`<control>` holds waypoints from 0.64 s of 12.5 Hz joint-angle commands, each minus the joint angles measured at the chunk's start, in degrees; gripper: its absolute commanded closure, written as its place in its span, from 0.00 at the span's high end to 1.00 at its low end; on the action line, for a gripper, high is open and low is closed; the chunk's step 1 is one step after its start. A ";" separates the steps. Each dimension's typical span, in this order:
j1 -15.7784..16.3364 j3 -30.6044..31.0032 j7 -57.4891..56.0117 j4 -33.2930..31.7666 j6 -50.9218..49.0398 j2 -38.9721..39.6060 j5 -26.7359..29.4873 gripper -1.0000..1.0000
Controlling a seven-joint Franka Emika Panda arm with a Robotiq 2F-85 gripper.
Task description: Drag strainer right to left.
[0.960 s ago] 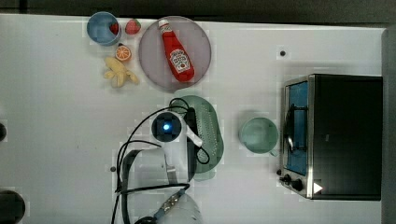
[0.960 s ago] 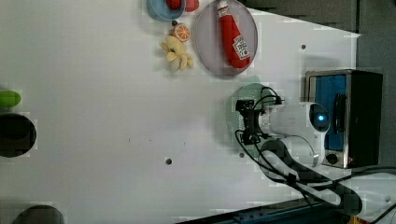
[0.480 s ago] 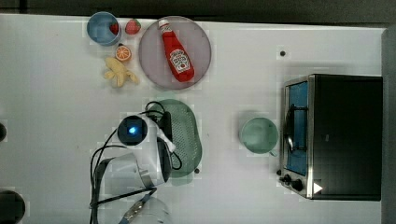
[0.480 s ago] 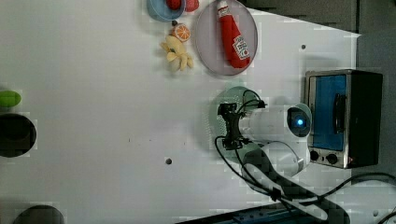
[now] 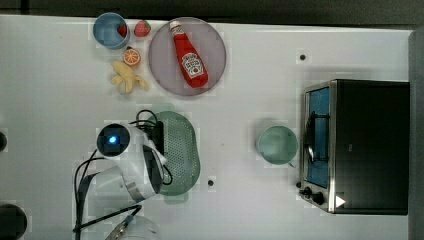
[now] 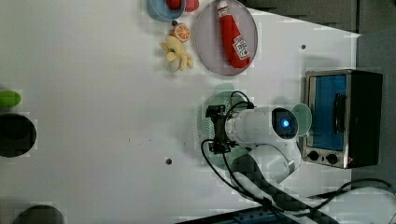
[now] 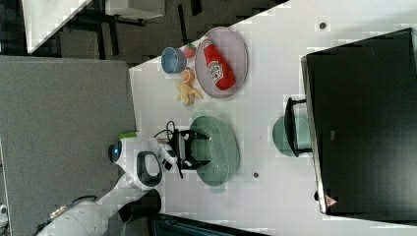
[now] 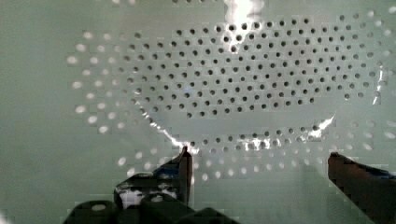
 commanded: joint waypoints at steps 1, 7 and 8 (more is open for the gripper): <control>1.65 1.06 5.61 3.42 -1.22 0.14 1.84 1.00; 5.17 1.76 5.61 7.47 -1.73 2.57 5.01 1.00; 5.85 1.77 5.59 8.35 -1.83 3.17 5.83 1.00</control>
